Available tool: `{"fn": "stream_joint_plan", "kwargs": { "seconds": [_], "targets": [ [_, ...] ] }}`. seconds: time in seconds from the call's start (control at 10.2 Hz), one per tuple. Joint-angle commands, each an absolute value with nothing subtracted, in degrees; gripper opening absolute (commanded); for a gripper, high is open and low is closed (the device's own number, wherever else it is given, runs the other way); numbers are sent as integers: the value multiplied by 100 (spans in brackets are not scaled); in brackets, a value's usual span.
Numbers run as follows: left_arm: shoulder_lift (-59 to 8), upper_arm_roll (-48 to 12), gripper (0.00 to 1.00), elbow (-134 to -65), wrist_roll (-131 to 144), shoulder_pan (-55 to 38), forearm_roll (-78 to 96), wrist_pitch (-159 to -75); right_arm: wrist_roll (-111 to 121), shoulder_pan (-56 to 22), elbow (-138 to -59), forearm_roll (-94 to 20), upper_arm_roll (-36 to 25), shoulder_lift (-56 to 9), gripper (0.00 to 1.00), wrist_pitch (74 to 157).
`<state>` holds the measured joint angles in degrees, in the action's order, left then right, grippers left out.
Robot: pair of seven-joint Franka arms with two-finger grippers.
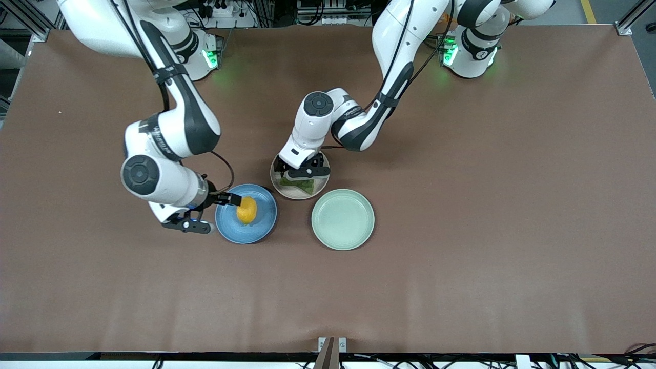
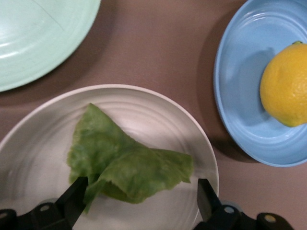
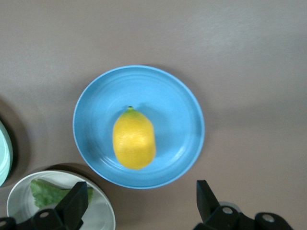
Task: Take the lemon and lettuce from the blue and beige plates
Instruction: 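Grasp the lettuce with the left gripper while the right gripper grasps the lemon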
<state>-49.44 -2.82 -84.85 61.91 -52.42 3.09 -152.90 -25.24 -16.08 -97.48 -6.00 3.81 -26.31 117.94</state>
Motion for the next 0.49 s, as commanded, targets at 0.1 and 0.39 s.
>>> {"fn": "stream_joint_plan", "kwargs": {
  "seconds": [0.1, 0.39],
  "targets": [
    [-5133, -124, 100, -8376, 6398, -5379, 114, -15530, -2610, -1880, -10178, -756, 352, -2680, 100, 12401],
    [-5150, -53, 100, -8376, 6407, -5396, 105, -15583, -2531, -2109, -10186, -581, 343, -2979, 100, 12821]
  ]
}}
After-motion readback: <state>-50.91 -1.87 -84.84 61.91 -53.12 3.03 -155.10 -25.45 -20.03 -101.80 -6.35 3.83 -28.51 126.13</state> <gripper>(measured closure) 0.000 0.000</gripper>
